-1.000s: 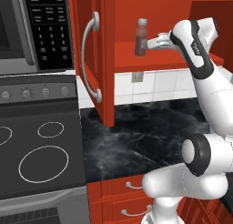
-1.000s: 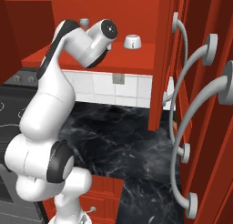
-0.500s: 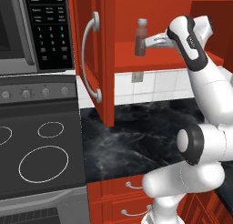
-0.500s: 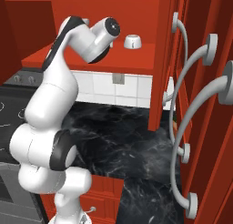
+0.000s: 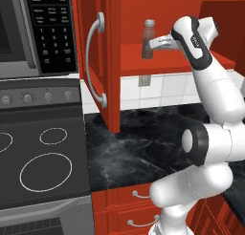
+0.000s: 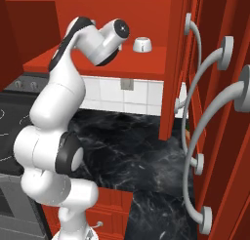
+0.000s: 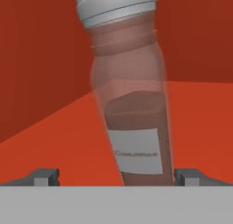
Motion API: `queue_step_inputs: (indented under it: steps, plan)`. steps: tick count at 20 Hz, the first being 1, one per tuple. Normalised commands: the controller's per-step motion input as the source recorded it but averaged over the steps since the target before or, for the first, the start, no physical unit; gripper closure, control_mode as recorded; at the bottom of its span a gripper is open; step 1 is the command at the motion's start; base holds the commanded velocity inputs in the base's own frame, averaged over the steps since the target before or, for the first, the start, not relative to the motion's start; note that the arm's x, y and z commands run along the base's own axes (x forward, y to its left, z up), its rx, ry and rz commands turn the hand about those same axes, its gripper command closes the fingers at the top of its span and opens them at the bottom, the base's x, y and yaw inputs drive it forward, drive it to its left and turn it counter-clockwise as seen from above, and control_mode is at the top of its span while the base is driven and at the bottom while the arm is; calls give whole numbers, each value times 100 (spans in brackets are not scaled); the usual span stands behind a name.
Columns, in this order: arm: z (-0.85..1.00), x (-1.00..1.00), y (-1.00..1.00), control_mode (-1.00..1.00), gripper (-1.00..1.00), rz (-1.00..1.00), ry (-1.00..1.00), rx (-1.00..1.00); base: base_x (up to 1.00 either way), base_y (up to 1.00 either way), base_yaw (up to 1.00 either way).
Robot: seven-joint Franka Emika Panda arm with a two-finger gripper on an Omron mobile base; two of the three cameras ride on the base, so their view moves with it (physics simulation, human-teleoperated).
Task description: Take the cinnamon bottle from the cabinet and place it on the dining table, next to the plate with the cupcake. Then take the chocolate from the dining counter and place it on the cupcake plate.
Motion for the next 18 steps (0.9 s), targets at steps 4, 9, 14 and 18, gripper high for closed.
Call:
queue_step_inputs:
  steps: [4, 9, 14, 18]
  plan:
    - [-9, 26, 0, -100, -100, 0, 0, 0, 0, 0, 0]
    - [0, 30, 2, -100, -100, 0, 0, 0, 0, 0, 0]
    - [0, 24, 2, -100, -100, 0, 0, 0, 0, 0, 0]
    - [-2, 15, 1, -100, -100, 0, 0, 0, 0, 0, 0]
